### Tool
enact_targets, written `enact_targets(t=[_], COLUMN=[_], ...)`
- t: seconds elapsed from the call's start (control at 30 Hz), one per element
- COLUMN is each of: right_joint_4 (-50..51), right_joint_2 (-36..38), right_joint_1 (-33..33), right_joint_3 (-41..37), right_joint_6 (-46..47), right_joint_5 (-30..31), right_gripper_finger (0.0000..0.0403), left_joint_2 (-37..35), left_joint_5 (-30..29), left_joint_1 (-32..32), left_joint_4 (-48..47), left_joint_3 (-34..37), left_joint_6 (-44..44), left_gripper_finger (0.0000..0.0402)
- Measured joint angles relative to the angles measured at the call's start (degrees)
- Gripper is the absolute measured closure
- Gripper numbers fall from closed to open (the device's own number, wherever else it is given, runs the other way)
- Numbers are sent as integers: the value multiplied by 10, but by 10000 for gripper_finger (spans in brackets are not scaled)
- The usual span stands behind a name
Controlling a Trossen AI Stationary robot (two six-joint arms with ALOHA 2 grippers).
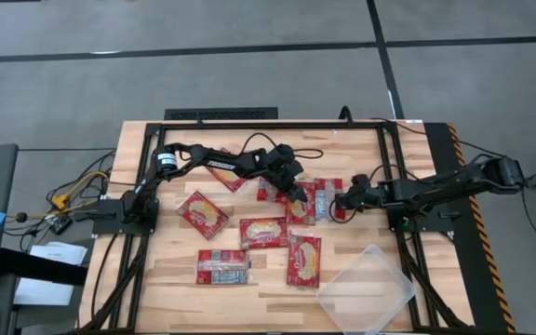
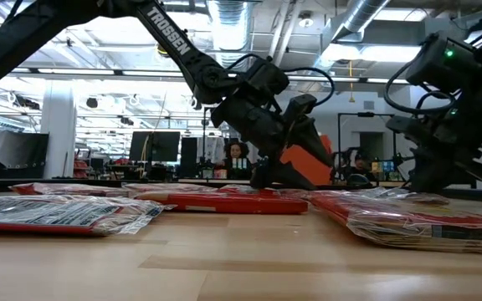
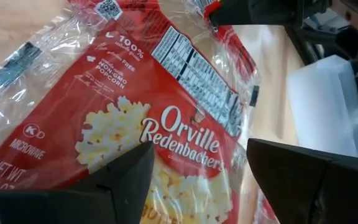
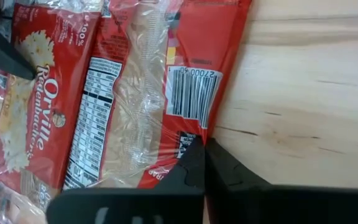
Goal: Sort popcorn bags into baskets
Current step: Put the red popcorn bag into the transparent bin
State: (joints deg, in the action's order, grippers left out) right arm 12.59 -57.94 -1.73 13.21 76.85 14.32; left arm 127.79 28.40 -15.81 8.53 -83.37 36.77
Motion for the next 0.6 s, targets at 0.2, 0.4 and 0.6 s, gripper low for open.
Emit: enact_targets(t=[0.2, 0.4, 0.6], right_joint_4=[16, 61, 139], right_joint_2=[27, 65, 109], right_joint_1=[-5, -11, -7], right_joint_3=[41, 88, 148], right_joint_6=[-23, -40, -68], right_joint_5=[-6, 3, 4], right_gripper_finger=[397, 398, 399], left_joint_2=[-2, -3, -15], left_joint_5=[113, 220, 284], left_joint_1=[-27, -52, -60], left_joint_4=[-5, -3, 1], left_joint_3=[-3, -20, -43], left_joint_6=[57, 110, 129], left_gripper_finger=[150, 150, 150])
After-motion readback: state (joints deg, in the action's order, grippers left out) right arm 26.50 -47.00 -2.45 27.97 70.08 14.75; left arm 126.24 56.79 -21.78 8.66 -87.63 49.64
